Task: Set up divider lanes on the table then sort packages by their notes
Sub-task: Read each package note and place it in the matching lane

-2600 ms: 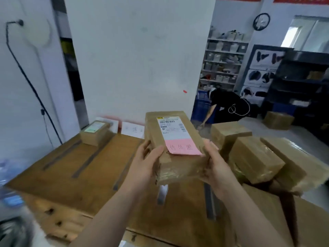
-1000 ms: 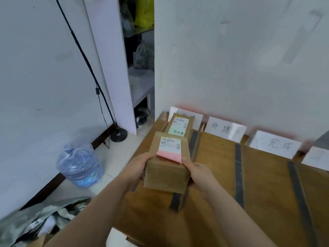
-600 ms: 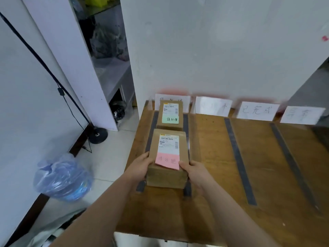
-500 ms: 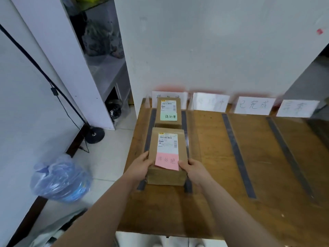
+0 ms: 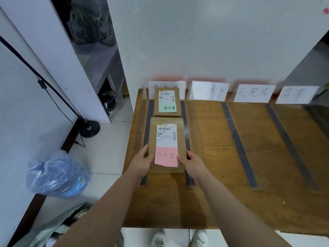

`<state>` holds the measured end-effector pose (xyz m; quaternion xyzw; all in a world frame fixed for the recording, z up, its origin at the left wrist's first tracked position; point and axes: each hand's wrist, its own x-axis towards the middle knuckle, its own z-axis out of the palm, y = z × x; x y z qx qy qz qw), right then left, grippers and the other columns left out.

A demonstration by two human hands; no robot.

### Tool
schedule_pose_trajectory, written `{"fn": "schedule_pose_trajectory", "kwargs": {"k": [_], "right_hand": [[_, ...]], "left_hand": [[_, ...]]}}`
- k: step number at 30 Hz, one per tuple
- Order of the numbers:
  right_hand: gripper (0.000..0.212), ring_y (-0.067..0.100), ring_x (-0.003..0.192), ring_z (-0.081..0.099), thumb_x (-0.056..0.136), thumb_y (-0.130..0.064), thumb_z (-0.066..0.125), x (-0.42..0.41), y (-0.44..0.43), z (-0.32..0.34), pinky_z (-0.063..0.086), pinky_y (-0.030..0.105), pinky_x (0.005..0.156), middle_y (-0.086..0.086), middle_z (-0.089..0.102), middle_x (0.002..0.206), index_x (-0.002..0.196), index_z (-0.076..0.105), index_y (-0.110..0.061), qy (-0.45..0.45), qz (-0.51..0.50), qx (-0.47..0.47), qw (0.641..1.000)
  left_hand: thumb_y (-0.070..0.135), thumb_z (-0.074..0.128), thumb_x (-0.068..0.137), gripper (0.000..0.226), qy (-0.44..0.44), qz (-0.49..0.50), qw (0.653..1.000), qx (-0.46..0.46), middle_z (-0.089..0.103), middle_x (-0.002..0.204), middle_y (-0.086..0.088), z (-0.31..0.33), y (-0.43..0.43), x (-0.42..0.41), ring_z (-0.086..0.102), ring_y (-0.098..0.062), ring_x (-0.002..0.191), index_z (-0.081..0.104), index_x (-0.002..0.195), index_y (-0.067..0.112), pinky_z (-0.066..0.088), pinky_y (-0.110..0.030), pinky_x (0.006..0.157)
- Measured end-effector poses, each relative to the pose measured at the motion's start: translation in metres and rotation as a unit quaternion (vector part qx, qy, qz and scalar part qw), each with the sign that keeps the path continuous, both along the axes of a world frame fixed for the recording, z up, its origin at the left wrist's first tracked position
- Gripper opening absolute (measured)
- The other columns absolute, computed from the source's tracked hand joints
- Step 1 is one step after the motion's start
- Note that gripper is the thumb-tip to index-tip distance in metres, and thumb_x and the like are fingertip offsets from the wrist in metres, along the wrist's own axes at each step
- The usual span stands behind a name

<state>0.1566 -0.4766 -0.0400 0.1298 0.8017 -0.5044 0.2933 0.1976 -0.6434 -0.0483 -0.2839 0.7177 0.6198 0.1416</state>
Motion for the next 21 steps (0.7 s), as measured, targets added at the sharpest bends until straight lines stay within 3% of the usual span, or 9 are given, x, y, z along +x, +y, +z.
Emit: {"fn": "schedule_pose_trajectory", "kwargs": {"k": [3, 6, 9, 12, 15, 17, 19, 21], "right_hand": [[0.044, 0.019, 0.12, 0.055, 0.097, -0.027, 0.055, 0.0, -0.001, 0.001, 0.049, 0.044, 0.101, -0.002, 0.061, 0.132, 0.14, 0.047, -0.024, 0.011, 0.003, 0.014, 1.0], [0.047, 0.019, 0.121, 0.054, 0.096, -0.025, 0.056, 0.0, -0.001, 0.006, 0.052, 0.034, 0.094, 0.0, 0.057, 0.136, 0.141, 0.044, -0.02, 0.056, 0.02, 0.044, 0.997], [0.049, 0.014, 0.122, 0.051, 0.097, -0.026, 0.056, -0.002, 0.001, 0.025, 0.048, 0.023, 0.085, -0.001, 0.052, 0.141, 0.143, 0.042, -0.017, 0.117, 0.037, 0.071, 0.99], [0.054, 0.016, 0.132, 0.044, 0.095, -0.03, 0.057, -0.004, 0.009, 0.051, 0.044, 0.032, 0.1, -0.003, 0.045, 0.147, 0.145, 0.039, -0.023, 0.181, 0.052, 0.116, 0.975], [0.045, 0.01, 0.12, 0.051, 0.097, -0.028, 0.055, -0.001, 0.028, 0.08, 0.043, 0.019, 0.09, -0.011, 0.053, 0.131, 0.14, 0.044, -0.021, 0.244, 0.087, 0.157, 0.953], [0.047, 0.012, 0.13, 0.045, 0.098, -0.03, 0.053, 0.002, 0.047, 0.093, 0.039, 0.024, 0.101, -0.006, 0.049, 0.141, 0.142, 0.042, -0.019, 0.278, 0.106, 0.198, 0.934], [0.053, 0.013, 0.14, 0.033, 0.098, -0.033, 0.051, 0.005, 0.069, 0.101, 0.03, 0.03, 0.114, -0.002, 0.039, 0.152, 0.147, 0.037, -0.018, 0.301, 0.109, 0.244, 0.915], [0.055, 0.014, 0.142, 0.03, 0.098, -0.034, 0.05, 0.011, 0.094, 0.108, 0.025, 0.031, 0.116, -0.002, 0.037, 0.153, 0.148, 0.035, -0.018, 0.315, 0.102, 0.282, 0.9]], "left_hand": [[0.03, 0.05, 0.099, 0.049, 0.003, 0.0, 1.0, -0.015, 0.055, 0.138, 0.007, -0.003, 0.0, 0.0, 0.048, -0.024, 0.132, 0.036, 0.146, 0.036, 0.048, -0.05, 0.102], [0.029, 0.045, 0.103, 0.044, 0.012, 0.003, 0.998, -0.057, 0.053, 0.14, 0.006, 0.001, -0.001, -0.001, 0.049, -0.023, 0.131, 0.038, 0.146, 0.03, 0.05, -0.04, 0.099], [0.031, 0.041, 0.104, 0.037, 0.053, -0.015, 0.992, -0.111, 0.055, 0.138, 0.006, 0.017, -0.005, -0.005, 0.055, -0.017, 0.122, 0.041, 0.141, 0.03, 0.055, -0.027, 0.084], [0.035, 0.046, 0.101, 0.026, 0.135, -0.063, 0.973, -0.175, 0.063, 0.119, 0.017, 0.045, -0.003, -0.01, 0.063, -0.003, 0.1, 0.051, 0.127, 0.034, 0.053, -0.017, 0.067], [0.037, 0.047, 0.1, 0.032, 0.182, -0.122, 0.937, -0.273, 0.061, 0.121, 0.014, 0.071, 0.008, -0.018, 0.062, -0.001, 0.092, 0.051, 0.131, 0.033, 0.052, -0.015, 0.061], [0.039, 0.046, 0.099, 0.04, 0.196, -0.15, 0.906, -0.343, 0.056, 0.131, 0.01, 0.084, 0.02, -0.022, 0.057, -0.006, 0.104, 0.045, 0.139, 0.032, 0.047, -0.013, 0.075], [0.038, 0.047, 0.099, 0.042, 0.218, -0.178, 0.88, -0.383, 0.052, 0.139, 0.008, 0.098, 0.041, -0.022, 0.051, -0.012, 0.123, 0.044, 0.141, 0.031, 0.046, -0.026, 0.097], [0.037, 0.048, 0.099, 0.043, 0.231, -0.2, 0.862, -0.403, 0.05, 0.143, 0.008, 0.113, 0.067, -0.019, 0.047, -0.014, 0.131, 0.044, 0.141, 0.031, 0.04, -0.036, 0.108]]}}
